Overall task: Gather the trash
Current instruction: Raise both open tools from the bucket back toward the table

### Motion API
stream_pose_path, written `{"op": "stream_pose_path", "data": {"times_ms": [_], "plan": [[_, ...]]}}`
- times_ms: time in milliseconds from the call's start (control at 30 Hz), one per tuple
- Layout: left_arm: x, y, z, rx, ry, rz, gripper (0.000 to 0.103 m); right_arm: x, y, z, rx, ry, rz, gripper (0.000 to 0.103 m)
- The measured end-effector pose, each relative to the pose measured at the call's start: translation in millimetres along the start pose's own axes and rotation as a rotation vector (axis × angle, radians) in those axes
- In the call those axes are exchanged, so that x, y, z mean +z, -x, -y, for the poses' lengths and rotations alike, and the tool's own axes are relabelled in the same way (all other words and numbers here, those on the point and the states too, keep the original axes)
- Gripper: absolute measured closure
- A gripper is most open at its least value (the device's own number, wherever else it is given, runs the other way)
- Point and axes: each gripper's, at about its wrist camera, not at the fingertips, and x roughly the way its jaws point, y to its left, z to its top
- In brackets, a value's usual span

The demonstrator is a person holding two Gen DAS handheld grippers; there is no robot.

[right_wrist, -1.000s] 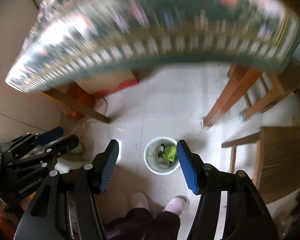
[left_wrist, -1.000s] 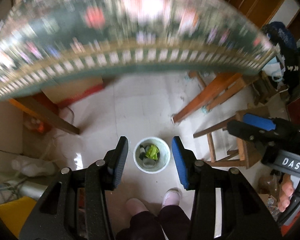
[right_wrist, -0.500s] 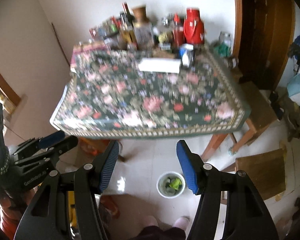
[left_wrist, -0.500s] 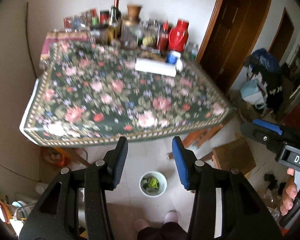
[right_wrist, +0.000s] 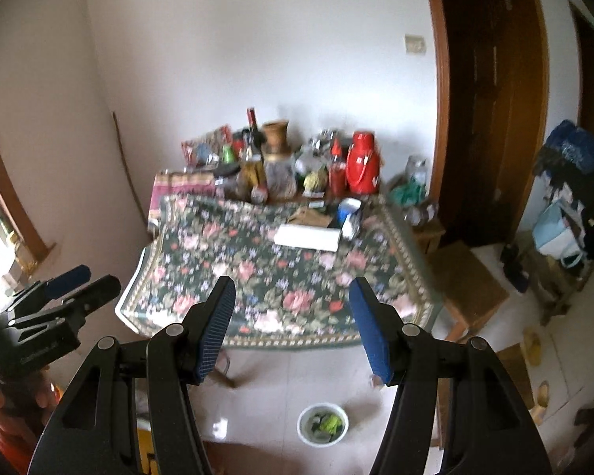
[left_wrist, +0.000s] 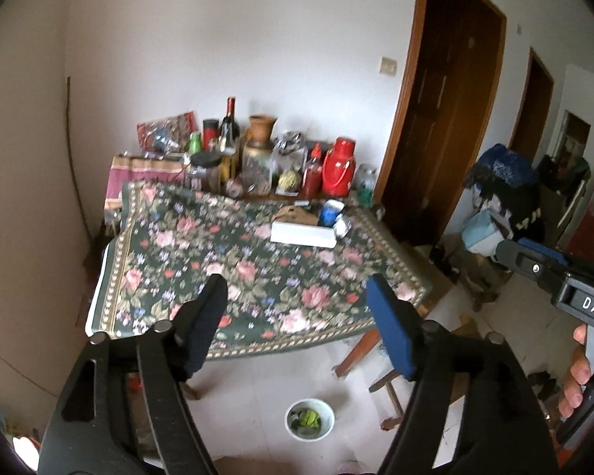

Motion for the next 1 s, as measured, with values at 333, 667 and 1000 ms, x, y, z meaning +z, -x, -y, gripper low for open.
{"op": "stream_pose_path", "data": {"times_ms": [333,667,1000], "plan": [[26,-30,17,0.001,-0.021,0.03,0.009,27,-2,16,-0.064,0.0,0.083,0.027],[70,-113,42,0.085,0.029,0.008,0.009,66,-62,72,-0.048,0.003,0.053,0.027],[129,-199,69,0.185,0.137,0.01,0.009,128,-123,135,0.028,0.041,0.019,0.027]]}}
